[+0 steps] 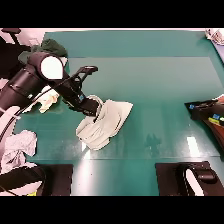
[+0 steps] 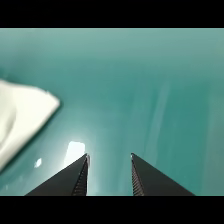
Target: Fold the shirts.
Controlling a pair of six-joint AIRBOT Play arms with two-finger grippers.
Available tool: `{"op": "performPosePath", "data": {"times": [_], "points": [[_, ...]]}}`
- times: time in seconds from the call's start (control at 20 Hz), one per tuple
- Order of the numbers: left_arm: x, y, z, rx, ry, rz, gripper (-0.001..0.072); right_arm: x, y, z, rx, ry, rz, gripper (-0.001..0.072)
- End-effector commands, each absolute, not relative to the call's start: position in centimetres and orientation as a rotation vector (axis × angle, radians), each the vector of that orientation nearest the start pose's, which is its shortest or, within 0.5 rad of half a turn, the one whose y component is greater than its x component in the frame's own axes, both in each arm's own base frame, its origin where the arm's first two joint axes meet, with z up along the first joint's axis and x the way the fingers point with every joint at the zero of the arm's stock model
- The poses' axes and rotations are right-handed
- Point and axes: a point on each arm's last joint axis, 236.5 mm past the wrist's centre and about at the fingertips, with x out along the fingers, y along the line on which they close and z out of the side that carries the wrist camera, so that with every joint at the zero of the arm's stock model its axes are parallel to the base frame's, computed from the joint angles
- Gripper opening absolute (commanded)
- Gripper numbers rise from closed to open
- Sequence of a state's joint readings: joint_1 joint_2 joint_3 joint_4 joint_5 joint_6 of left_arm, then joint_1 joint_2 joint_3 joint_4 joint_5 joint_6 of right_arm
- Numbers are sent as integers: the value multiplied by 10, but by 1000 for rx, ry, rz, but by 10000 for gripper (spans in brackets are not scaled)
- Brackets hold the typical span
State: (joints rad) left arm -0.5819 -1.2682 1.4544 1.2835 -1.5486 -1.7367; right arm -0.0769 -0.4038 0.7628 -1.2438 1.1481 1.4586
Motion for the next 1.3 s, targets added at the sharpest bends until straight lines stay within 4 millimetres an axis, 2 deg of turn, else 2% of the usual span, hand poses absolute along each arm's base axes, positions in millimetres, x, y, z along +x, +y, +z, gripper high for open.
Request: {"op": "performPosePath", "data": {"times": [0.0,0.15,0.2,0.35,0.5,0.65,0.7,0.75,0.8,0.95,1.25], "points": [[269,-259,125,50,1303,-657,491,235,55,93,175,884,210,325],[272,-252,112,97,1311,-639,491,232,57,70,225,930,197,347],[280,-242,106,129,1299,-593,491,233,64,69,258,921,214,391],[313,-207,102,190,1227,-399,490,246,97,76,439,886,308,393],[339,-194,97,127,1197,-351,490,254,117,67,569,963,356,394],[358,-185,70,4,1278,-332,492,257,130,66,601,1053,415,394],[366,-184,60,-26,1294,-342,493,260,132,70,586,1063,434,394],[374,-182,48,-44,1312,-347,572,265,132,77,572,1062,446,394],[378,-177,34,-48,1342,-334,682,271,132,84,565,1049,452,394],[383,-158,-9,-15,1449,-321,680,283,131,99,554,1025,460,394],[415,-165,-31,28,1357,-410,680,288,131,93,561,1043,452,394]]}}
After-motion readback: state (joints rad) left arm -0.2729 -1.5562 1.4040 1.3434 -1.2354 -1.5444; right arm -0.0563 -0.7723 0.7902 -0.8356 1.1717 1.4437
